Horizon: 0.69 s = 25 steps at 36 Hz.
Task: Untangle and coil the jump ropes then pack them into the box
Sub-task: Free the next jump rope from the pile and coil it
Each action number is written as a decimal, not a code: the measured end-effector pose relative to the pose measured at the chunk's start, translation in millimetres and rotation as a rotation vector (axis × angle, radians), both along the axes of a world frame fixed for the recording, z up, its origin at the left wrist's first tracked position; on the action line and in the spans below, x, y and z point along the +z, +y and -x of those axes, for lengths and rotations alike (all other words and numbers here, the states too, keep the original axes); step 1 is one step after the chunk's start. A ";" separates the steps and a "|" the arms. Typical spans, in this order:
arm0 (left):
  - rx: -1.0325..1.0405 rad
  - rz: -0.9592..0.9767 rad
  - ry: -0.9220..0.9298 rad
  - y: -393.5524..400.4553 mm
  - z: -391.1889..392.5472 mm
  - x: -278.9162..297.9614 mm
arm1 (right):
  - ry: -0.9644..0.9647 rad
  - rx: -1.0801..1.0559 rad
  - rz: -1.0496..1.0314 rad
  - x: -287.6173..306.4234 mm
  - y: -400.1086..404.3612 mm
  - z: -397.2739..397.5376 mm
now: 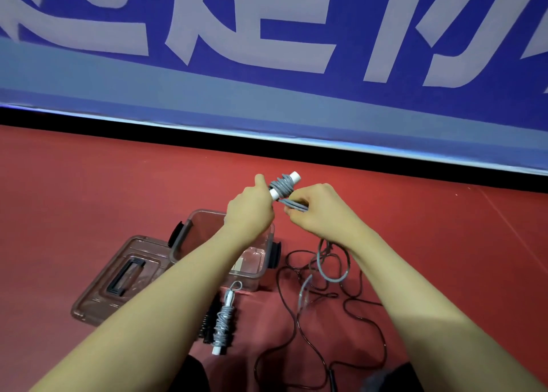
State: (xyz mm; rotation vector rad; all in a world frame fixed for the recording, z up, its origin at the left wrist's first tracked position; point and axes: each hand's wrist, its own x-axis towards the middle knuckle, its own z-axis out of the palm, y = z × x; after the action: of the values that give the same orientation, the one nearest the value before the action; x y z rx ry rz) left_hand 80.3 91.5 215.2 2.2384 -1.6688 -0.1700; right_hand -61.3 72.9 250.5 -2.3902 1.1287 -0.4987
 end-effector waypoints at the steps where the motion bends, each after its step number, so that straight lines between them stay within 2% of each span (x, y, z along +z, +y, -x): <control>1: -0.017 -0.029 -0.066 0.3 0.0 -0.9 | 0.062 0.003 0.046 2.0 2.1 0.2; 4: -0.070 -0.102 -0.250 1.7 -0.1 -2.1 | 0.256 -0.009 0.310 7.7 5.5 -0.5; 7: -0.128 -0.133 -0.363 1.9 0.3 -2.3 | 0.233 -0.011 0.456 4.4 4.7 -0.5; 13: -0.243 -0.099 -0.440 -1.1 -5.6 -0.1 | 0.270 -0.073 0.347 -1.7 -2.3 1.1; 17: -0.397 0.121 -0.611 1.7 -8.3 4.3 | 0.224 -0.107 0.309 -3.0 -4.1 4.8; 22: -0.439 0.215 -0.609 2.0 -13.8 1.8 | 0.007 -0.227 0.162 -1.4 -6.2 8.5; 25: -0.501 0.288 -0.625 6.5 -10.2 3.8 | -0.040 -0.319 0.072 -1.0 -9.1 10.2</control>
State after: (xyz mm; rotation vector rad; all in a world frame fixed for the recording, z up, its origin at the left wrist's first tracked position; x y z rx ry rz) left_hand 90.5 97.9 219.1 1.7096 -2.3644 0.6754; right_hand -71.5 63.7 249.5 -2.2562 1.5068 -0.6981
